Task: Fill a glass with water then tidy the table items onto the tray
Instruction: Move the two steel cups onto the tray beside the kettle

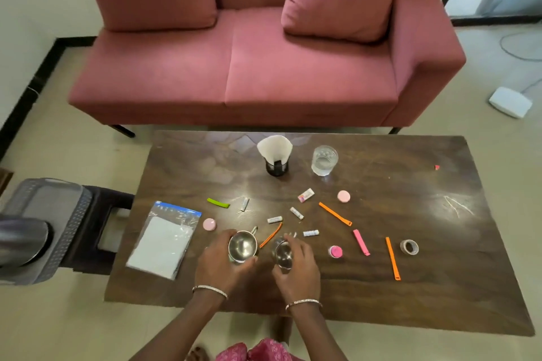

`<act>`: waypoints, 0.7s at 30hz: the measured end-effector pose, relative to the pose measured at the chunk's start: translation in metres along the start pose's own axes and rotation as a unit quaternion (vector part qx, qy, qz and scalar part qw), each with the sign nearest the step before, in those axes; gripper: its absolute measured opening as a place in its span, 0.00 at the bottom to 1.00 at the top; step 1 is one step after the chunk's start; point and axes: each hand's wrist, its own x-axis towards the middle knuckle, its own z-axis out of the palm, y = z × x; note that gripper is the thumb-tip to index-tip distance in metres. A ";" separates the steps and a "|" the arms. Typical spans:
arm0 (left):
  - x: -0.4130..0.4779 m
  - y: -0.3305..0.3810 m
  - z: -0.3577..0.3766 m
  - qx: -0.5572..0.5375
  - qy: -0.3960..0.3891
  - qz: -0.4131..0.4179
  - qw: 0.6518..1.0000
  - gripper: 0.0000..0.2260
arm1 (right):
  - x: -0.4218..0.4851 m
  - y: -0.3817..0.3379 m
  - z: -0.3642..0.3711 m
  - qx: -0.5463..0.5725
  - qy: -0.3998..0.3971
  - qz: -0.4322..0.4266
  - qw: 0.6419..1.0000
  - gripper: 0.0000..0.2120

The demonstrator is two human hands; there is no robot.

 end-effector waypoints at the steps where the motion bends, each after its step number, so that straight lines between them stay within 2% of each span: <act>1: -0.006 -0.007 -0.013 -0.004 0.016 -0.001 1.000 0.24 | -0.007 -0.011 0.004 -0.012 -0.012 -0.016 1.000 0.32; 11: -0.053 -0.127 -0.119 -0.046 0.094 -0.026 0.994 0.26 | -0.082 -0.121 0.078 -0.124 -0.073 -0.143 0.979 0.33; 21: -0.107 -0.254 -0.230 -0.085 0.179 -0.101 0.975 0.27 | -0.168 -0.210 0.196 -0.149 -0.109 -0.173 0.967 0.31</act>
